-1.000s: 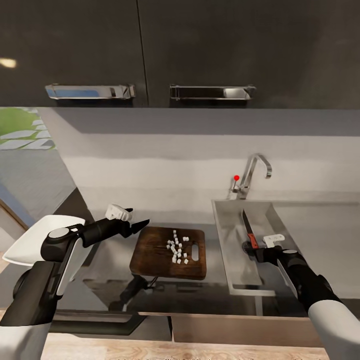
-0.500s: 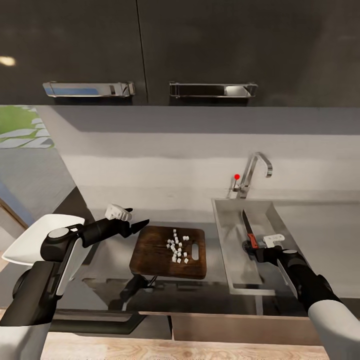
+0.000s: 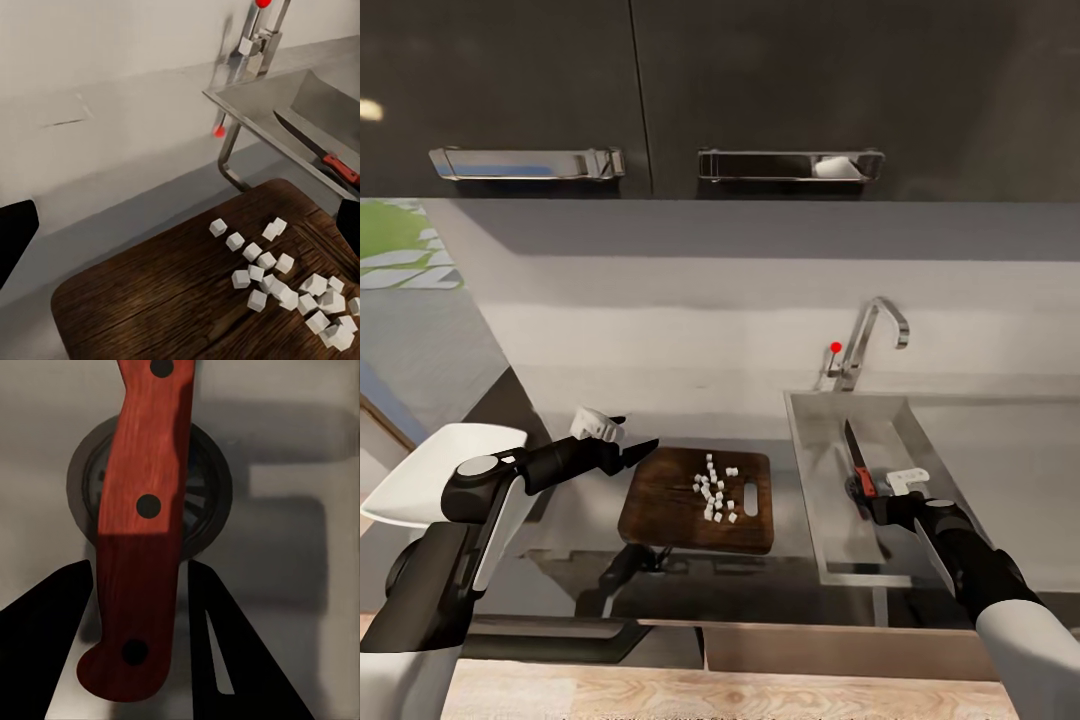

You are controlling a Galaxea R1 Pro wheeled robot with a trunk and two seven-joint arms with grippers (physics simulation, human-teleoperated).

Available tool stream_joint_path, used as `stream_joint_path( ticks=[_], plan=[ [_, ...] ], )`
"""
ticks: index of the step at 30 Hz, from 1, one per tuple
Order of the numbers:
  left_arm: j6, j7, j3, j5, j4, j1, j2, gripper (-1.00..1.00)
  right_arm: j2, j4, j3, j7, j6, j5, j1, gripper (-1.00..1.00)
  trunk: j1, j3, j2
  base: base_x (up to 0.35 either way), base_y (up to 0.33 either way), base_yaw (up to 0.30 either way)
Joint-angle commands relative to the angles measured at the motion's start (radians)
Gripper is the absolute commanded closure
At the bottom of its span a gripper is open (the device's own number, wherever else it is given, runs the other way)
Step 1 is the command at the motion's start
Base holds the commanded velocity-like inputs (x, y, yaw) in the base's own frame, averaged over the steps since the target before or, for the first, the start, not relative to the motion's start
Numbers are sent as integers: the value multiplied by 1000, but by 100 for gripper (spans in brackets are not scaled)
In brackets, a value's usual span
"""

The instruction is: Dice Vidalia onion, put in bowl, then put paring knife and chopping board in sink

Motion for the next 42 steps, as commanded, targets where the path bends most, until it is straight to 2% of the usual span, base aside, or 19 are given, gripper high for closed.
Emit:
stream_joint_path(
  ticks=[1,12,37,42],
  plan=[
    [8,-1,0,4,-1,-1,0,-100,0,-2,1,6,5,9,-1,100,1,-4,-2,0,0,0],
    [8,-1,0,4,0,-1,0,-100,1,-2,1,6,5,9,-1,100,1,-19,-2,0,0,0],
    [9,-1,0,4,-1,-1,0,-100,7,-8,9,5,11,10,-1,100,1,-32,-2,0,0,0],
    [9,-1,-2,4,-1,-1,0,-100,7,-57,14,4,164,10,-1,100,1,-32,-2,0,0,0]
  ],
)
